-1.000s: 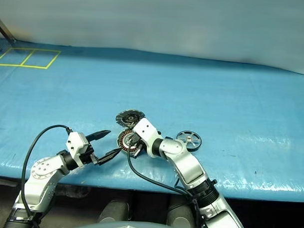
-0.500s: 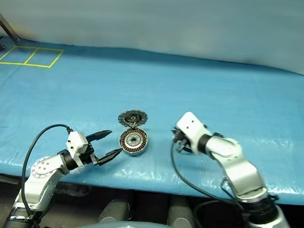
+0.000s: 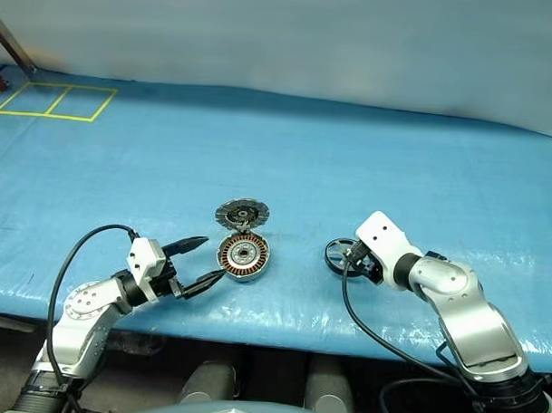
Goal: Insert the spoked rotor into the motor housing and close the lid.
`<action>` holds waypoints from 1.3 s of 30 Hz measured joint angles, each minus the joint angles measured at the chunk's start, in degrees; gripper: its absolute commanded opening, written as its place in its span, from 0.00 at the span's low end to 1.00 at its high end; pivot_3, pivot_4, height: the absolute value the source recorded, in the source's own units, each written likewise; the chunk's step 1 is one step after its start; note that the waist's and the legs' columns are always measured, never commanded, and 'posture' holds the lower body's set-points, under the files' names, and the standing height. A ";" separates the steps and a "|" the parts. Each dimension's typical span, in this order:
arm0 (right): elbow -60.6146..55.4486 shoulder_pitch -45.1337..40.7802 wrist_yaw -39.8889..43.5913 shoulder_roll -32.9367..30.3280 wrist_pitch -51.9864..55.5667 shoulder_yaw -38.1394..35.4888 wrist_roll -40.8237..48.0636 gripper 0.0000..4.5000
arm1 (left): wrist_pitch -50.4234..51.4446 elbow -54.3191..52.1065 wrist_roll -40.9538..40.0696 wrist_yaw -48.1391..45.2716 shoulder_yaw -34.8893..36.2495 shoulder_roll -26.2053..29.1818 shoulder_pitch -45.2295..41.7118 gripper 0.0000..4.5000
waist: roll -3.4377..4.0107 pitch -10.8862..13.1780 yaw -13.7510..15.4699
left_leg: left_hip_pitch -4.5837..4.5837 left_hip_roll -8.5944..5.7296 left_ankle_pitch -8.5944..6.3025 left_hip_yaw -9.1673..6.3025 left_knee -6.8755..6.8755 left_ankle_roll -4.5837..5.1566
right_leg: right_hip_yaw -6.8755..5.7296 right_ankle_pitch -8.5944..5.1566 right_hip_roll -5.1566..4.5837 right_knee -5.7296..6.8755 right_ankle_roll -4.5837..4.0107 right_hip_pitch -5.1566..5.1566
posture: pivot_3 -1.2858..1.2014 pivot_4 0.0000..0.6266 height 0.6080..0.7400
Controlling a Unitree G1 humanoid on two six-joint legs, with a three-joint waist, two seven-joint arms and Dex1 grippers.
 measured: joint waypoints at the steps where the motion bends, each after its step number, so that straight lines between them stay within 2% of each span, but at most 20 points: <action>1: -0.01 0.33 0.11 -0.31 0.04 -0.01 0.01 0.63 | -0.01 0.00 0.00 -0.02 0.00 0.00 0.06 1.00 | 0.00 0.00 -0.01 | 0.01 0.00 0.00 0.00 0.01 0.00 | 0.00 0.00 0.00 0.00 0.00 0.01 | 0.52 0.24 1.00; 5: -0.03 0.83 1.87 -3.73 -0.09 -0.49 0.36 0.63 | -0.25 0.19 0.03 -0.04 -0.02 -0.19 0.06 1.00 | -0.01 0.00 0.00 | 0.03 0.02 0.00 0.01 0.04 0.00 | -0.02 0.00 0.00 0.01 0.00 0.03 | 0.52 0.24 1.00; 10: 0.74 0.78 3.16 -4.85 -1.51 -0.30 0.46 0.63 | -0.81 1.24 0.19 0.01 -0.70 -0.53 -0.05 1.00 | -0.05 0.02 0.01 | 0.01 0.01 0.00 0.01 0.04 0.00 | -0.03 0.00 0.00 0.00 0.00 0.03 | 0.52 0.24 1.00; 22: 3.91 -1.42 4.15 -4.19 -3.19 4.62 -0.28 0.63 | -1.06 1.31 0.37 0.89 -0.90 -0.48 0.65 1.00 | -0.07 0.04 0.08 | 0.01 0.01 0.00 0.01 0.04 0.00 | -0.03 0.00 -0.01 0.00 0.01 0.03 | 0.52 0.24 1.00; 38: 3.11 -0.44 3.85 -2.26 -2.58 5.28 -0.18 0.63 | -1.06 1.31 0.42 1.23 -0.90 -0.43 0.82 1.00 | -0.07 0.04 0.06 | 0.02 0.02 0.00 0.01 0.04 0.00 | -0.03 0.00 -0.01 0.01 0.01 0.04 | 0.52 0.24 1.00; 39: 3.16 -0.52 3.89 -2.11 -2.59 5.40 -0.17 0.59 | -1.06 1.31 0.43 1.23 -0.90 -0.42 0.77 1.00 | -0.07 0.04 0.06 | 0.02 0.02 0.00 0.01 0.04 0.00 | -0.03 0.00 -0.01 0.01 0.01 0.04 | 0.52 0.24 1.00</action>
